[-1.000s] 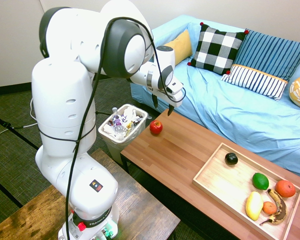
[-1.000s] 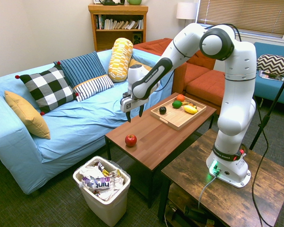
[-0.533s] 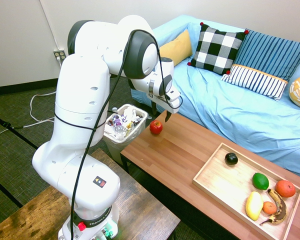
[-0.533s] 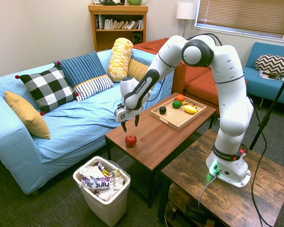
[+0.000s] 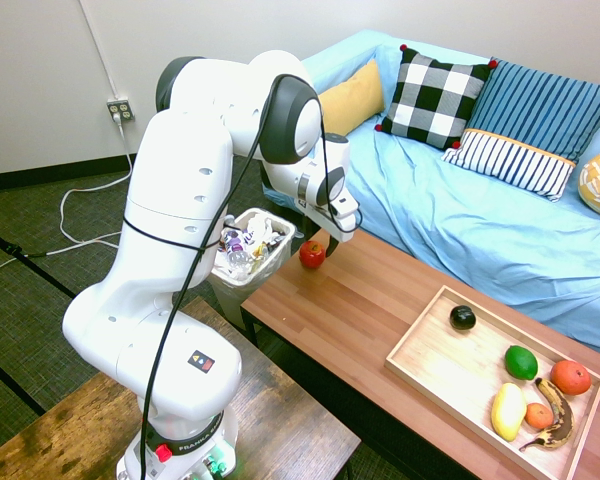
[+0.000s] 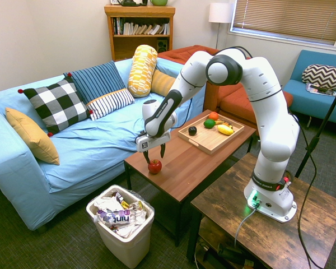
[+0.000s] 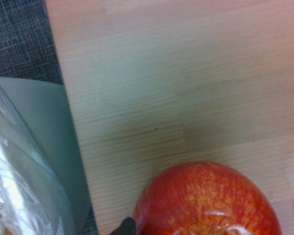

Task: Put the apple in the tray

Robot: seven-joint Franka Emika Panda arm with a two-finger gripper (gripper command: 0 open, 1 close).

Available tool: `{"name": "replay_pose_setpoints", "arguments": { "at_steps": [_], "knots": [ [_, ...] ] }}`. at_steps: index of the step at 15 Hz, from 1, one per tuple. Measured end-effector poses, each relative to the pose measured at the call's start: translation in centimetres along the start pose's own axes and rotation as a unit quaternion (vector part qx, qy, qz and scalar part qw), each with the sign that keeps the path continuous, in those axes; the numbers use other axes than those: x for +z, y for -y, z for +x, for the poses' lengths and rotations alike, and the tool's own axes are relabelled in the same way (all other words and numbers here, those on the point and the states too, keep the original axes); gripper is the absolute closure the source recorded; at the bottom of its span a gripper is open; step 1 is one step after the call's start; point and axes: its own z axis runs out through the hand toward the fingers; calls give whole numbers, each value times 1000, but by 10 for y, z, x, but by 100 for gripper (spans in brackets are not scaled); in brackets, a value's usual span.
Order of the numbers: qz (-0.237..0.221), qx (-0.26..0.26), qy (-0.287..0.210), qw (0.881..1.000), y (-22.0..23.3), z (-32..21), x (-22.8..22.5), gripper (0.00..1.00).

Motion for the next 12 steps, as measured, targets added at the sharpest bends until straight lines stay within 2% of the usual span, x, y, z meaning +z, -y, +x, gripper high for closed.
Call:
{"name": "replay_pose_setpoints", "arguments": {
  "at_steps": [5,6,12],
  "knots": [
    [-10,6,14,1000,0,-1,23,0],
    [-12,5,16,1000,1,-1,27,100],
    [-12,2,20,1000,5,1,32,100]
  ]
}}
